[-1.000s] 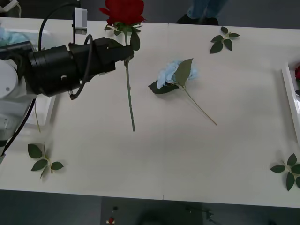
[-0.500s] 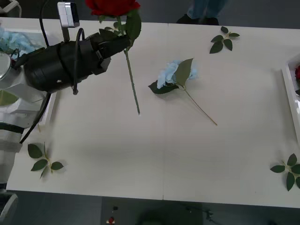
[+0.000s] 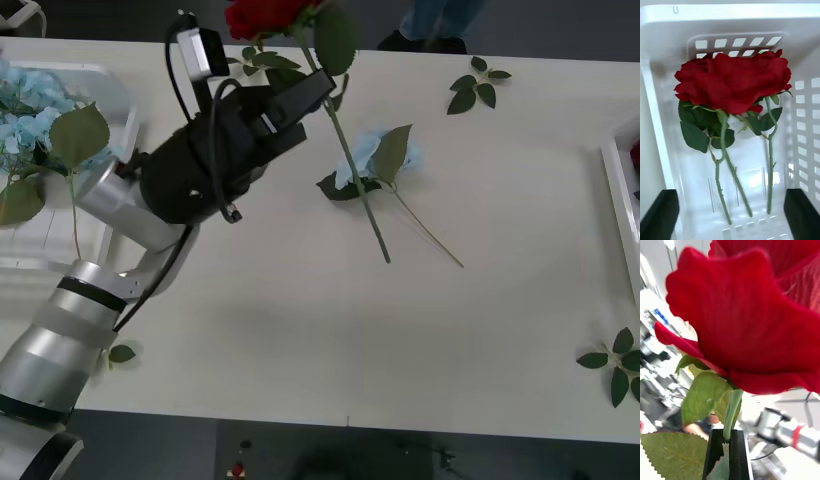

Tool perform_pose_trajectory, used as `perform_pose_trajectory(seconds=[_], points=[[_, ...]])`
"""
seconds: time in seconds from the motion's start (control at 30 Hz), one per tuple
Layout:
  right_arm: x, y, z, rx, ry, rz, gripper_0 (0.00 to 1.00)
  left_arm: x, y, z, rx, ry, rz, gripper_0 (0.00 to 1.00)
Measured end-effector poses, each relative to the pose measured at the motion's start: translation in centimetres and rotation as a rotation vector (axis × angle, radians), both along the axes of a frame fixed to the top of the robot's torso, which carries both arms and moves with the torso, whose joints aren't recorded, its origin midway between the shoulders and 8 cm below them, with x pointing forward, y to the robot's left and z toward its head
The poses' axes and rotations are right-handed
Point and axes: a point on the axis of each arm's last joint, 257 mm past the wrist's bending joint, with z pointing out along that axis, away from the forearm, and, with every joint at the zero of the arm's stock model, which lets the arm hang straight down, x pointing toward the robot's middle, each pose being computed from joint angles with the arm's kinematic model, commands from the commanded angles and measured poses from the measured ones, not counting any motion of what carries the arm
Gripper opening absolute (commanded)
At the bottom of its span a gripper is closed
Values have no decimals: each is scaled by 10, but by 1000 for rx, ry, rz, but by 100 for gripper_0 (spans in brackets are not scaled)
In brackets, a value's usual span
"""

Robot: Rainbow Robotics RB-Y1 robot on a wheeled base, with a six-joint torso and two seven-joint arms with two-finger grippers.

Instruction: Put the red flowers into the right box and the blue flowers into the left box

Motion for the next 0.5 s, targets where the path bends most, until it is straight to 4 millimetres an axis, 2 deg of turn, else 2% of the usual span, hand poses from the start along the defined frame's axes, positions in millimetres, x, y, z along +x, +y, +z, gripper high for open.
perform_pose_trajectory(seconds=[0.1, 0.2, 0.3, 0.43, 0.5], points=[[4, 16, -1, 64, -14, 3, 100, -11, -20, -15, -2, 90, -76, 0], [6, 43, -5, 125, -3, 40, 100, -16, -33, -27, 24, 115, -94, 0], [12, 80, -6, 182, -2, 102, 100, -12, -34, -27, 23, 124, -81, 0], [19, 145, -1, 330, -18, 199, 100, -2, -34, -29, 27, 147, -50, 0], [20, 173, 3, 370, -30, 300, 100, 3, -35, -31, 35, 156, -31, 0]])
